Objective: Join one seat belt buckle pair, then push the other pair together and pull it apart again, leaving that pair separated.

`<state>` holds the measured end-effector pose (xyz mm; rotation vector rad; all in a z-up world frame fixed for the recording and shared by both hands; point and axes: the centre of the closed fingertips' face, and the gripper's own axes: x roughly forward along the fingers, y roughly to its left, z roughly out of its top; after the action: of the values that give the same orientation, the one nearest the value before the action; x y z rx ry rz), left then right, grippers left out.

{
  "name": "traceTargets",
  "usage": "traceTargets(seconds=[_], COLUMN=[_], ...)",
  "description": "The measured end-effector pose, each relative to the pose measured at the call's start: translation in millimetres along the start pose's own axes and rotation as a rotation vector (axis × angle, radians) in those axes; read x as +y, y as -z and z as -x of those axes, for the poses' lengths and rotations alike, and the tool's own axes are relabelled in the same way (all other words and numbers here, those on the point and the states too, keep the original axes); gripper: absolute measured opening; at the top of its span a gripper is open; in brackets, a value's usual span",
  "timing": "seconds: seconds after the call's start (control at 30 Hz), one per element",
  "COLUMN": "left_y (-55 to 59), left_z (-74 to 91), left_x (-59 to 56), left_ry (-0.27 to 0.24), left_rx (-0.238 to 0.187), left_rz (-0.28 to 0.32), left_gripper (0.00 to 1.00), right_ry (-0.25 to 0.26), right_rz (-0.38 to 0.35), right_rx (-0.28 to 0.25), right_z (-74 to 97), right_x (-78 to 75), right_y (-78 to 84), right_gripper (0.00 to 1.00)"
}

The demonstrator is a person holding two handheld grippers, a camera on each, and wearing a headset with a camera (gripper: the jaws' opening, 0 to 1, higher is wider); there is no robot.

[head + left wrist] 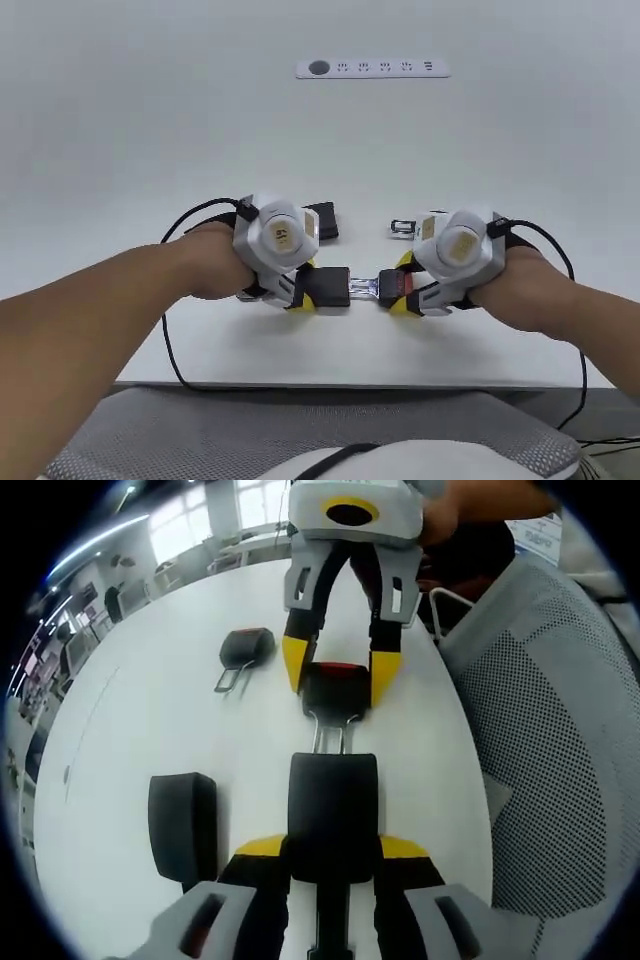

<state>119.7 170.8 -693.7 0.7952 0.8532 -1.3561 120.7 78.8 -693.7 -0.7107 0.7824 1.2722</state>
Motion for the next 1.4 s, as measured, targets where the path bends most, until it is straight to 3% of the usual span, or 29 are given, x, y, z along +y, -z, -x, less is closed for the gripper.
traceTargets(seconds=[0.33, 0.8, 1.4], left_y=[0.5, -3.7, -1.8], left_z=[-0.1, 0.6, 0.7], left_x=[0.3, -1.2, -0.1], left_ry=[-0.009, 0.01, 0.018], left_rx=[-0.009, -0.005, -0.006], left_rz=[0.015, -0.013, -0.033], left_gripper=[0.33, 0.33, 0.32], right_ry=[0.011, -0.014, 0.003], right_rz=[-0.018, 0.031, 0.055], right_rx=[-0.021, -0.05, 0.006], right_z=[0.4, -5.6, -13.3], right_x=[-0.2, 1.1, 6.4], right_y=[-2.4, -10.2, -22.9], right_gripper=[0.33, 0.33, 0.32])
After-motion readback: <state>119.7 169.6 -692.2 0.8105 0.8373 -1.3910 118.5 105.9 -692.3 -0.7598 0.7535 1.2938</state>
